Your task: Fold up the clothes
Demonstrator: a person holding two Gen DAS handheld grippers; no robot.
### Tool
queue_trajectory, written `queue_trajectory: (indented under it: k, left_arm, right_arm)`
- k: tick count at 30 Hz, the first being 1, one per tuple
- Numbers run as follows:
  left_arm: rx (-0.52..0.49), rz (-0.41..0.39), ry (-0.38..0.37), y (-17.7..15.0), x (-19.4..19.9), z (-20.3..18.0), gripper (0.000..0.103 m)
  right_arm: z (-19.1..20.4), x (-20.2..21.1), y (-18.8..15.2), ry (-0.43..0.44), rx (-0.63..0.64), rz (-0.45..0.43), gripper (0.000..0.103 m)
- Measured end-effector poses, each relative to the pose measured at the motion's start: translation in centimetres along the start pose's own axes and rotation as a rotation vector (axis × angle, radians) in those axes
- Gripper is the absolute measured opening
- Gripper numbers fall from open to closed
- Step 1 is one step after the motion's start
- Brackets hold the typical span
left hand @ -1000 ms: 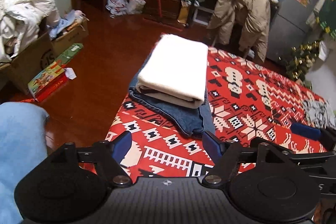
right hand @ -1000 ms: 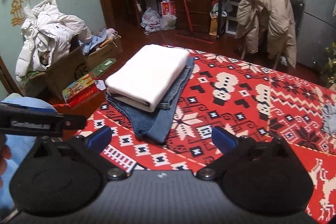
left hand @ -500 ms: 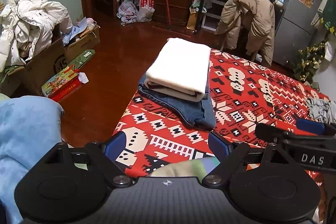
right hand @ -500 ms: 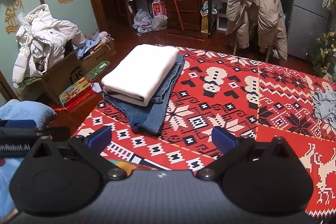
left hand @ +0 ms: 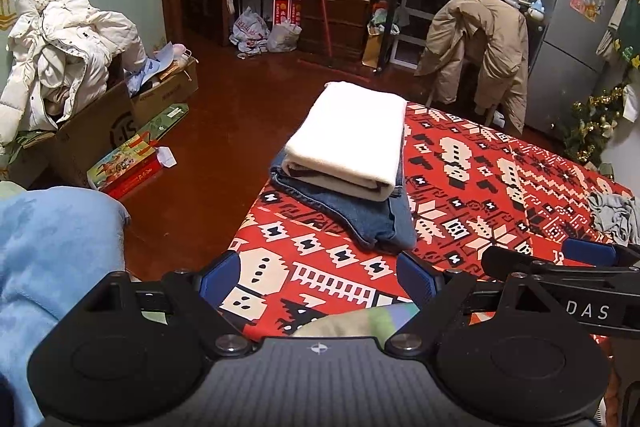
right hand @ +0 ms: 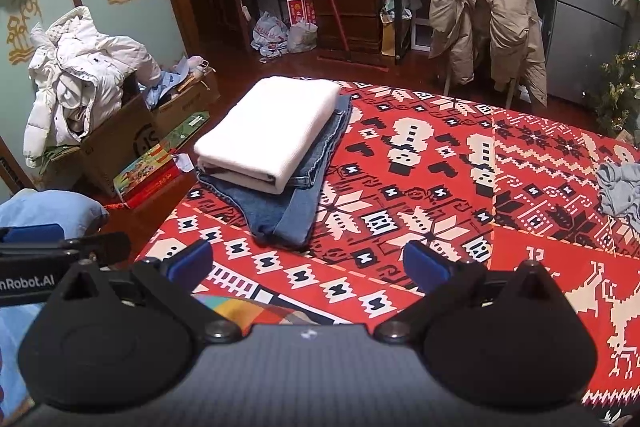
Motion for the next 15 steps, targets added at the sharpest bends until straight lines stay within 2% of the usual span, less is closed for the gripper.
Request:
queue_trajectory:
  k: [15]
  left_arm:
    - [0.005,0.006,-0.004,-0.18,-0.19,0.09,0.085]
  right_arm:
    - [-0.02,-0.34,-0.05,-0.004,0.001,0.011,0.102]
Point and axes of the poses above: each gripper's, at about its wrist camera, not at the fingertips, and x roughly against the way its jaws point, z to its left, y to its top, the point moved 7 cm from there along -x, roughly the way its jaws point, and after that the axes turned 7 degrees about x, right-handed, at the moved point
